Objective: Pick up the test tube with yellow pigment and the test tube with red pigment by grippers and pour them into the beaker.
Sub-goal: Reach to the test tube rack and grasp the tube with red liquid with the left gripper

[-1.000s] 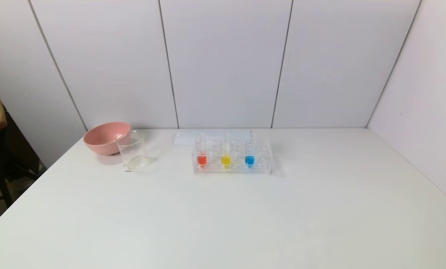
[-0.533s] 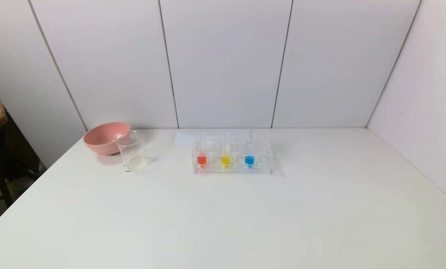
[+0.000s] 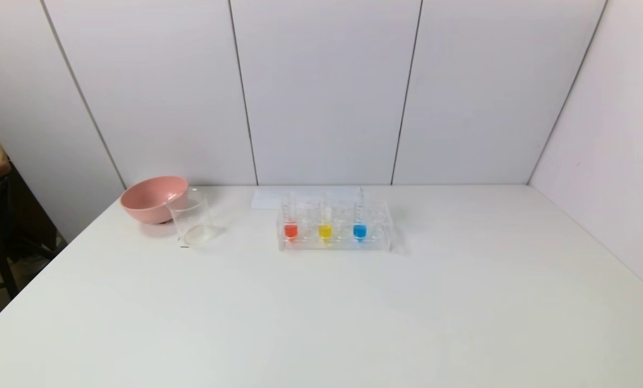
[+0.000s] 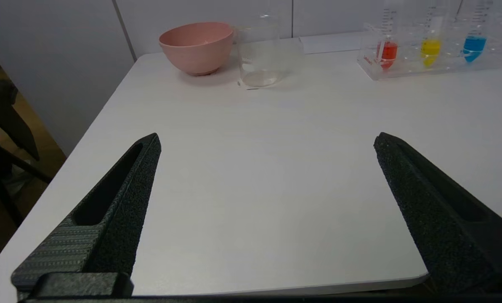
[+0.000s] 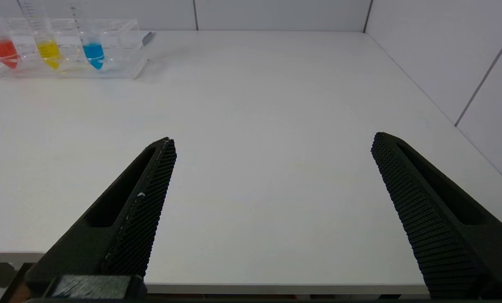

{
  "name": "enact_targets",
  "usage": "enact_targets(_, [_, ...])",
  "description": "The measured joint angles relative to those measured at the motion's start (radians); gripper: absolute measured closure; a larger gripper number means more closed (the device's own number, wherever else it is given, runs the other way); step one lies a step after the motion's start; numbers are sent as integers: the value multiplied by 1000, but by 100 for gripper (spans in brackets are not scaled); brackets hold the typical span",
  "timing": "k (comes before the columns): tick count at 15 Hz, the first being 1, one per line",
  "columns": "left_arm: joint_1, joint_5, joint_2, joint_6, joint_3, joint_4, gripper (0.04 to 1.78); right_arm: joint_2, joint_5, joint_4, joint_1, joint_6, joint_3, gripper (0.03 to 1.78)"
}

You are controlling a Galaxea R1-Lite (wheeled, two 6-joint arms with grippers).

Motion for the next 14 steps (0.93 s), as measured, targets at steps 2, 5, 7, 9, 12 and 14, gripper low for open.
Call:
enact_targets(2, [0,-2,36,0,-50,7,4,0,1,0,0,0,0,11])
enact_targets(5, [-2,-1,129,0,-131,-6,4,0,0,0,0,0,0,11])
enact_targets(7, [-3,-1,205,0,-182,-40,4,0,0,0,0,0,0,11])
enact_targets(9, [-4,-1,284,0,-229,-93,4,0,0,0,0,0,0,11])
enact_targets(12, [-6,-3,404,0,-329,-116,4,0,0,0,0,0,0,11])
enact_targets(14, [-6,-5,487,-3,-395,-124,4,0,0,0,0,0,0,11])
